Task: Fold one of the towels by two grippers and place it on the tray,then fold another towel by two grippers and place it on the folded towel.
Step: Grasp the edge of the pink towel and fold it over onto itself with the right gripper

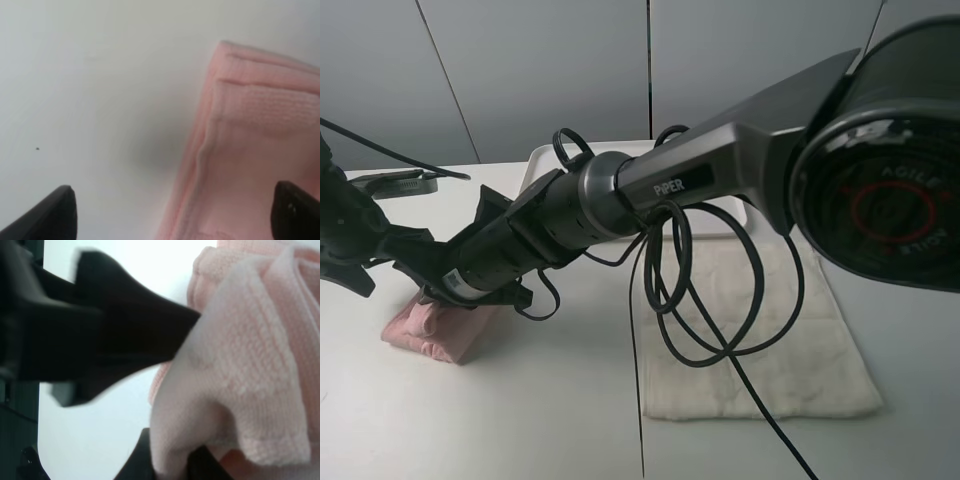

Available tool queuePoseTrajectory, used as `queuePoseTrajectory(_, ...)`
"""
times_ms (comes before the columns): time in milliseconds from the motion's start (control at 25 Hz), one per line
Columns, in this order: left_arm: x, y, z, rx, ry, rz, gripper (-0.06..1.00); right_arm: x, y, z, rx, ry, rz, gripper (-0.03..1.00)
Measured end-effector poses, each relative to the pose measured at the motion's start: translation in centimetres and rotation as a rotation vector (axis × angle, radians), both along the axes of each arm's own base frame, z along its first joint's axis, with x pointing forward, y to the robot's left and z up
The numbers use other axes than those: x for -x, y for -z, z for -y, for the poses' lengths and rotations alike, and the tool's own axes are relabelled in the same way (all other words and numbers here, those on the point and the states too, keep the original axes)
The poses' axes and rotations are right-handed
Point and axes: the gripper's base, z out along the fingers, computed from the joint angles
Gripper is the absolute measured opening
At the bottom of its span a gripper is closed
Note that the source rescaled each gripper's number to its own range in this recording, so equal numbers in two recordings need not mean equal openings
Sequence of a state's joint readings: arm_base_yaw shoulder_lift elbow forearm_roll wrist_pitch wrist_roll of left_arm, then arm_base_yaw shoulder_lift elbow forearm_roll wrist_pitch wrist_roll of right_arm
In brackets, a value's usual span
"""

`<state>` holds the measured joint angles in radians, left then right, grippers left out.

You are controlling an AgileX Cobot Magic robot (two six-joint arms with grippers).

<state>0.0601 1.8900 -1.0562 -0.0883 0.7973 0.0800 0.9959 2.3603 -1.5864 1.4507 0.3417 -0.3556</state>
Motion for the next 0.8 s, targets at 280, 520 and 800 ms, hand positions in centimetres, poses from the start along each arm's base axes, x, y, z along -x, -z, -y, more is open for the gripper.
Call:
queuePoseTrajectory(280, -0.5, -3.9, 0.0, -0.002, 0.008, 0.068, 1.0, 0.0, 0.0, 0.0, 0.001, 0.001, 0.003, 0.06)
queuePoseTrajectory(520, -0.5, -5.8, 0.0, -0.002, 0.031, 0.08, 1.0, -0.2, 0.0, 0.0, 0.005, 0.015, 0.014, 0.09)
queuePoseTrajectory(800, -0.9, -7.8, 0.0, -0.006, 0.034, 0.132, 1.0, -0.1, -0.1, -0.1, -0.011, 0.026, 0.009, 0.52)
